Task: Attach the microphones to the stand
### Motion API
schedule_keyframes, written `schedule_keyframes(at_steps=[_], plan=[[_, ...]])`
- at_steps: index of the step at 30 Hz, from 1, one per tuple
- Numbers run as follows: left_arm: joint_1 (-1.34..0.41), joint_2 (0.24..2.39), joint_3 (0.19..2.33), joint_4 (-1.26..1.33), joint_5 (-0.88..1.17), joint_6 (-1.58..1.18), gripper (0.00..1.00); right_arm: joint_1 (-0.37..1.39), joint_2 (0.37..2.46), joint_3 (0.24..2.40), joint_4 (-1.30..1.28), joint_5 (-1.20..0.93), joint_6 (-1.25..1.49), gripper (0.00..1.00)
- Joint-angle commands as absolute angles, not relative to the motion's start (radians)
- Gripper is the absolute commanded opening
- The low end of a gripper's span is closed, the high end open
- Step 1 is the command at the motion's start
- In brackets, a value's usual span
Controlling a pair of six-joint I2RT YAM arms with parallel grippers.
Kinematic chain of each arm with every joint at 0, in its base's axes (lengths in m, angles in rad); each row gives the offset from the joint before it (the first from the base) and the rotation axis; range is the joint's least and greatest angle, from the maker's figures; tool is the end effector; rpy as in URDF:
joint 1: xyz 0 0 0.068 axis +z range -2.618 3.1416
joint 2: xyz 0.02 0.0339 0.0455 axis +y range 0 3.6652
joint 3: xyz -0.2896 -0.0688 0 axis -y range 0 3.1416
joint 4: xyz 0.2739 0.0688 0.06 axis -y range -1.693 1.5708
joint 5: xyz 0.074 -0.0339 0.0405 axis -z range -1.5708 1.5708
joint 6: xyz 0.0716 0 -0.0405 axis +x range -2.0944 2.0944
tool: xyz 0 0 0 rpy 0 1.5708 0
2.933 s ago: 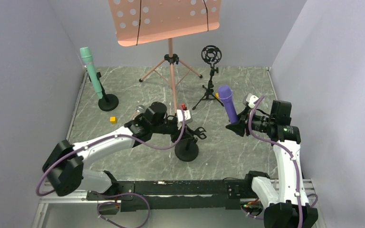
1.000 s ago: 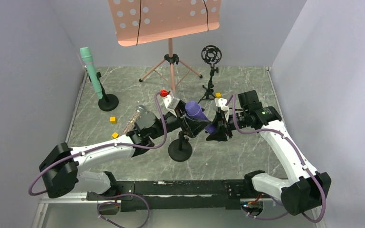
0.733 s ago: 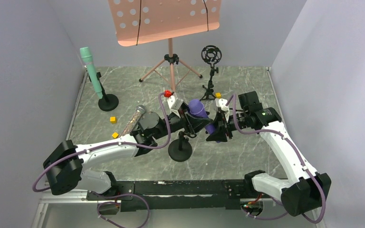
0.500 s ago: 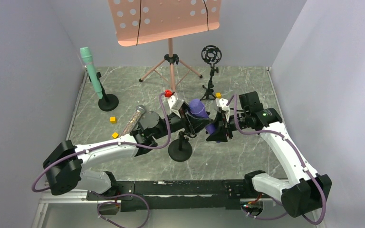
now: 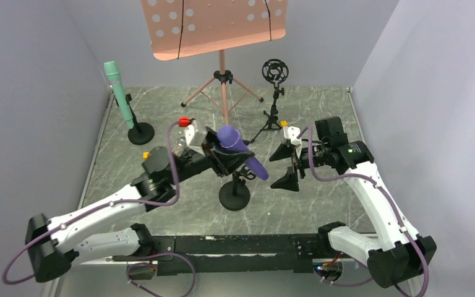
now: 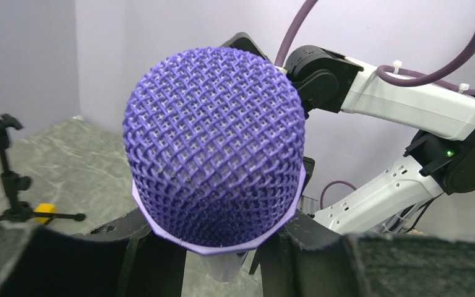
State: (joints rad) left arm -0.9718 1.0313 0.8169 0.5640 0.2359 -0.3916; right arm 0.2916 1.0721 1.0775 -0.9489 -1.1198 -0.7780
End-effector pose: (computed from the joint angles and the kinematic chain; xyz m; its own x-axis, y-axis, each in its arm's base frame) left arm 0.1477 -0.2461 0.4115 -0.1752 -0.4015 -0.8989 0.9304 0.2311 -0.2846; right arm 0.1891 0.1241 0.3441 -0.1093 -0.3522 -0.9295 -0.9939 0.0258 0.1071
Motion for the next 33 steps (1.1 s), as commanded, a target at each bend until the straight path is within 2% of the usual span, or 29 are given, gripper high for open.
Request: schedule_keyframes(at_steps=[1, 5, 12, 14, 15, 16, 18, 21, 27, 33], plan=[[-0.956, 0.887, 0.833, 0.342, 0.203, -0.297, 0.00, 0.291, 1.025, 1.101, -0.932, -1.067, -0.780, 1.00], [-0.953, 0.787, 0.842, 0.170, 0.154, -0.245, 0.00, 0.291, 1.008, 1.070, -0.896, -1.067, -0.807, 1.00], [-0.951, 0.688, 0.839, 0.056, 0.093, -0.175, 0.00, 0.293, 1.044, 1.015, -0.842, -1.142, -0.991, 0.97], [-0.951, 0.677, 0.839, 0.039, 0.087, -0.164, 0.00, 0.297, 1.074, 1.019, -0.806, -1.149, -0.981, 0.89], [-0.951, 0.673, 0.838, 0.029, 0.085, -0.160, 0.00, 0.298, 1.094, 1.027, -0.793, -1.153, -0.967, 0.82], [-0.951, 0.667, 0.837, 0.024, 0.083, -0.156, 0.00, 0.301, 1.112, 1.041, -0.786, -1.156, -0.956, 0.72], [-0.951, 0.659, 0.830, 0.019, 0.082, -0.154, 0.00, 0.305, 1.154, 1.070, -0.786, -1.169, -0.940, 0.44], [-0.951, 0.647, 0.819, 0.025, 0.079, -0.150, 0.00, 0.320, 1.199, 1.086, -0.766, -1.185, -0.907, 0.17], [-0.951, 0.651, 0.818, 0.052, 0.093, -0.139, 0.00, 0.386, 1.206, 1.031, -0.600, -1.127, -0.764, 0.08], [-0.952, 0.688, 0.823, 0.087, 0.108, -0.133, 0.00, 0.400, 1.271, 1.051, -0.613, -1.122, -0.772, 0.06]])
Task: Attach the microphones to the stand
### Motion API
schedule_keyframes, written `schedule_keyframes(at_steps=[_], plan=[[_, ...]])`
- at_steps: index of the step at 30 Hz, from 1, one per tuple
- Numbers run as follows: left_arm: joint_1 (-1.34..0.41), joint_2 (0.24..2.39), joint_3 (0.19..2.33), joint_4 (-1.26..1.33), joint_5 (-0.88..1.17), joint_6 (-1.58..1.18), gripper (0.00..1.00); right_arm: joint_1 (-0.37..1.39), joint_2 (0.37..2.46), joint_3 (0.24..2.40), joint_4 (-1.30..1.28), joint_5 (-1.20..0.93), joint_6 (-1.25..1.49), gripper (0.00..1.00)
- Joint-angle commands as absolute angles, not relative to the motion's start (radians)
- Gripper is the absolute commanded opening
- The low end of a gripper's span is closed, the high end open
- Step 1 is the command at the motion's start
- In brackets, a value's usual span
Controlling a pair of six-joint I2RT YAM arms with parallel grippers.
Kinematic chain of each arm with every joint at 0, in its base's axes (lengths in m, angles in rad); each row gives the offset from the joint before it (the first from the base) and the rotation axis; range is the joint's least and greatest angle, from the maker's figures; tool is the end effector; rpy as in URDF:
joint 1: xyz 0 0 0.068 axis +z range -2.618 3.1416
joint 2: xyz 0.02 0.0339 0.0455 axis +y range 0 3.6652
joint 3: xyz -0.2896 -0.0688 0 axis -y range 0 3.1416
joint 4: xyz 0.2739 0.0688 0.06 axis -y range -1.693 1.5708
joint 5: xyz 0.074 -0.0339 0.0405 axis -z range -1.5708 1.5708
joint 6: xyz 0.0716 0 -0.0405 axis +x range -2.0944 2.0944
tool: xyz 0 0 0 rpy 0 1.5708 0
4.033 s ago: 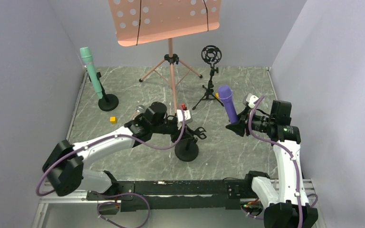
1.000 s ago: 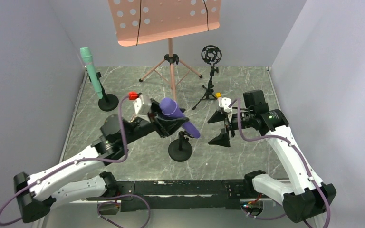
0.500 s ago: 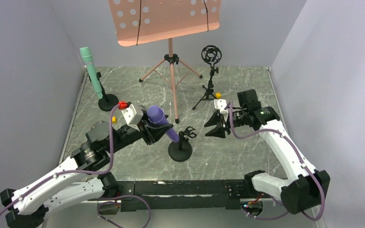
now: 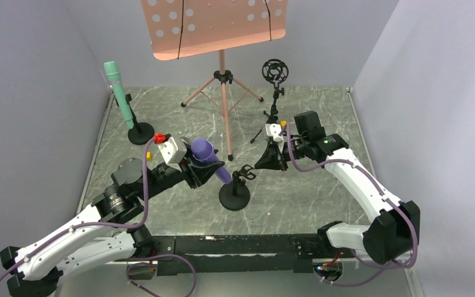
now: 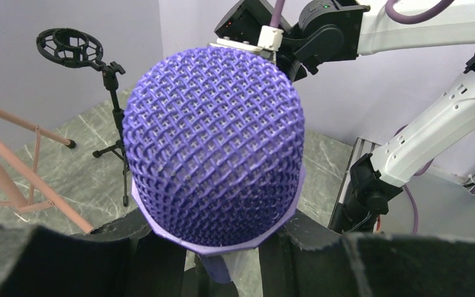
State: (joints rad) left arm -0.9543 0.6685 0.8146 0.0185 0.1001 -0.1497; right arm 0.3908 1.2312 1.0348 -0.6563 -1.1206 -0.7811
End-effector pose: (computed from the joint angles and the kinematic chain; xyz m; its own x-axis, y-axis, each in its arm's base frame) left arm 0.1088 -0.1659 0.4160 -0.0359 -0.2060 -0.9779 0.8732 0.4694 -0.1309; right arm 0.2279 0.1636 0.3128 0.0079 -0.3281 -0.9446 -0.9969 -0.0765 0.0183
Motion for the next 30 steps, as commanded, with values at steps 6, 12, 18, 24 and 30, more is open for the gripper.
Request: schedule_keyframes(at_steps=[6, 12, 18, 24, 30], plan=[[-0.951, 0.728, 0.833, 0.126, 0.117, -0.128, 0.00, 0.427, 1.287, 1.024, -0.612, -1.127, -0.784, 0.06], [-0.951, 0.766, 0.849, 0.163, 0.126, -0.120, 0.00, 0.437, 1.302, 1.014, -0.597, -1.131, -0.777, 0.07], [-0.951, 0.818, 0.860, 0.213, 0.148, -0.124, 0.00, 0.439, 1.320, 0.999, -0.587, -1.141, -0.778, 0.08], [-0.950, 0.857, 0.867, 0.263, 0.152, -0.122, 0.00, 0.439, 1.309, 0.979, -0.569, -1.138, -0.775, 0.15], [-0.948, 0.885, 0.876, 0.288, 0.153, -0.123, 0.00, 0.439, 1.310, 0.981, -0.583, -1.151, -0.793, 0.24]])
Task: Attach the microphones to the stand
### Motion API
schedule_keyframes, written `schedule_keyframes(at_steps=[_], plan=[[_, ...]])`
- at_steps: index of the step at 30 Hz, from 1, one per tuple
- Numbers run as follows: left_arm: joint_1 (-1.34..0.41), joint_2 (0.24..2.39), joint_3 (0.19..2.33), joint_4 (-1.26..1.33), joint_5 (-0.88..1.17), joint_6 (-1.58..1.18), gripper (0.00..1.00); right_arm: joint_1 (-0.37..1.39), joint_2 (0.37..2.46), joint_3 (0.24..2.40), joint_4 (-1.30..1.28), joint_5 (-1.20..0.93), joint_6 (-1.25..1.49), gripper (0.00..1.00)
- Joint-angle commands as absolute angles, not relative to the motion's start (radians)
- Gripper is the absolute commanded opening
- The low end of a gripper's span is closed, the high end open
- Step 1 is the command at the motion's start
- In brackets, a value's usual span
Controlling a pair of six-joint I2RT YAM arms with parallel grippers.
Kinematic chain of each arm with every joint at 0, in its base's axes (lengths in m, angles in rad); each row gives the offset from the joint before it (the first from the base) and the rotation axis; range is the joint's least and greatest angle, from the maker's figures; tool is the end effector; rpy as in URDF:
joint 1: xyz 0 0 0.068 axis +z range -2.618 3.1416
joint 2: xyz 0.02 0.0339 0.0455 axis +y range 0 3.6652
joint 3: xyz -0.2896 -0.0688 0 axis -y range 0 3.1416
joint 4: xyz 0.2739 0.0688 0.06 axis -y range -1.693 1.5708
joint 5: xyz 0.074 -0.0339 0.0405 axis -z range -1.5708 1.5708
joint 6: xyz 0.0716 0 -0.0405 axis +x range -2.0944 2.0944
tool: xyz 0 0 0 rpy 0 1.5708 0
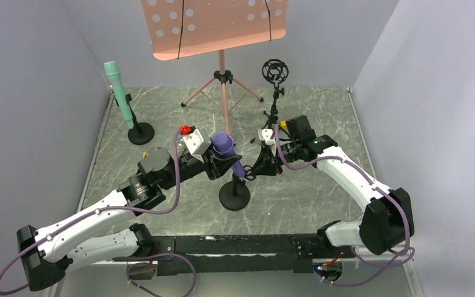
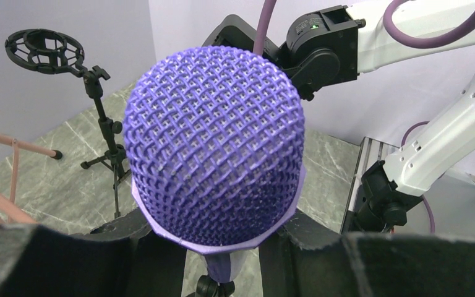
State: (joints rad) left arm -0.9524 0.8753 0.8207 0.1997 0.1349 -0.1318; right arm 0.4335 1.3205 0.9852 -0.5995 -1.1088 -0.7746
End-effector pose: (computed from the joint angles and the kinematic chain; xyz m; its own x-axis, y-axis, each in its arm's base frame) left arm 0.1398 -0.2131 0.4018 -0.0332 -0.1780 -0.9835 0.8879 0.4465 -0.1108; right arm 0.2359 0.1798 0.2754 -0.0533 -0.3682 -0.9282 -0.9893 -0.1069 0.0992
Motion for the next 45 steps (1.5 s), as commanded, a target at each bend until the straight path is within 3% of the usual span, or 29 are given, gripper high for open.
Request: schedule_keyframes(at_steps=[1, 13, 45], plan=[[-0.948, 0.888, 0.875, 0.293, 0.152, -0.124, 0.00, 0.439, 1.308, 0.976, -0.578, -1.154, -0.792, 0.26], [-0.947, 0.912, 0.856, 0.352, 0.150, -0.144, 0.00, 0.437, 1.273, 0.942, -0.563, -1.163, -0.793, 0.37], [-0.886, 0.954, 0.714, 0.461, 0.188, -0.279, 0.00, 0.436, 1.267, 0.914, -0.549, -1.148, -0.787, 0.39]])
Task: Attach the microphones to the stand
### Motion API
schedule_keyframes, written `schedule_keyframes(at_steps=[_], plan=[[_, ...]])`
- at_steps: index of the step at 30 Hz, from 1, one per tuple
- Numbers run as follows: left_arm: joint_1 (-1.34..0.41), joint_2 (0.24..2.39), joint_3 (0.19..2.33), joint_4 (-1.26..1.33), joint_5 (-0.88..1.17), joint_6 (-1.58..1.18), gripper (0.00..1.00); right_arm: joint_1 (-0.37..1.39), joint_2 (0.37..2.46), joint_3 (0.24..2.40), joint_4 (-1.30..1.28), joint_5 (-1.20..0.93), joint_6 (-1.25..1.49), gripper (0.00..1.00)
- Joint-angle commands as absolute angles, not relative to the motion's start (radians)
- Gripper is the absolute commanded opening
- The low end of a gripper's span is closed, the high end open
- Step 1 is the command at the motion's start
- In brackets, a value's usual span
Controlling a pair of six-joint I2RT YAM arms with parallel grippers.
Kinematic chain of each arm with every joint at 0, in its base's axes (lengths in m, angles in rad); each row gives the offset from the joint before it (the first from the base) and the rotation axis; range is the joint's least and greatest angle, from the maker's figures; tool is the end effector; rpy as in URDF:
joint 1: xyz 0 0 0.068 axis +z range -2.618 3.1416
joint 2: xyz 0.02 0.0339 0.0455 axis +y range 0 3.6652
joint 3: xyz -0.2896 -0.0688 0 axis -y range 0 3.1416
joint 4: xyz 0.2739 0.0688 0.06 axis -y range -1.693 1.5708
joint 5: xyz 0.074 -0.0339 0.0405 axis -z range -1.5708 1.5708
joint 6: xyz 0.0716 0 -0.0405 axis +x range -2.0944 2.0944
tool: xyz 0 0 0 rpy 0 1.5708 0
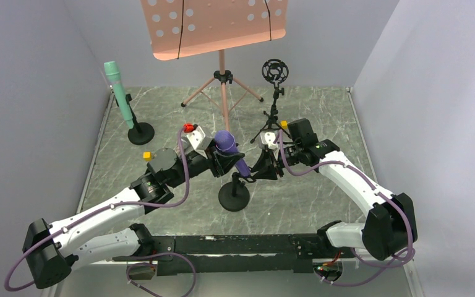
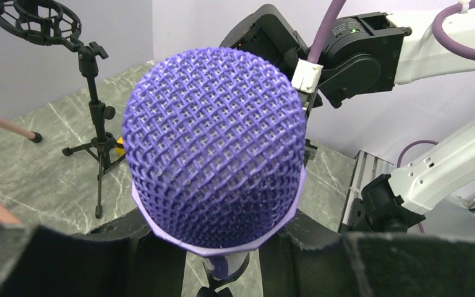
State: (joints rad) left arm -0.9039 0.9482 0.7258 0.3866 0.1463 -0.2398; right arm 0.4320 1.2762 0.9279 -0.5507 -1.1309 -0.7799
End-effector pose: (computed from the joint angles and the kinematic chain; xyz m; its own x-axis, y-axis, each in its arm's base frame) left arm 0.1615 -0.2221 0.3705 -0.1075 -0.2433 -0.9640 0.8655 0.4542 -0.2112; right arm 0.2261 0.1756 0.2718 -0.0204 -0.3391 -0.9405 -0.9902 -0.1231 0.0658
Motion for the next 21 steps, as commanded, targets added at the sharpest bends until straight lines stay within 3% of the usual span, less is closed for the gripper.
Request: schedule_keyframes(at_steps=[1, 21], plan=[[-0.881, 0.955, 0.709, 0.467, 0.195, -0.285, 0.00, 0.436, 1.266, 0.913, -0.548, -1.149, -0.787, 0.39], [-0.851, 1.042, 0.747, 0.319, 0.314, -0.217, 0.00, 0.434, 1.258, 0.913, -0.594, -1.095, -0.851, 0.50]])
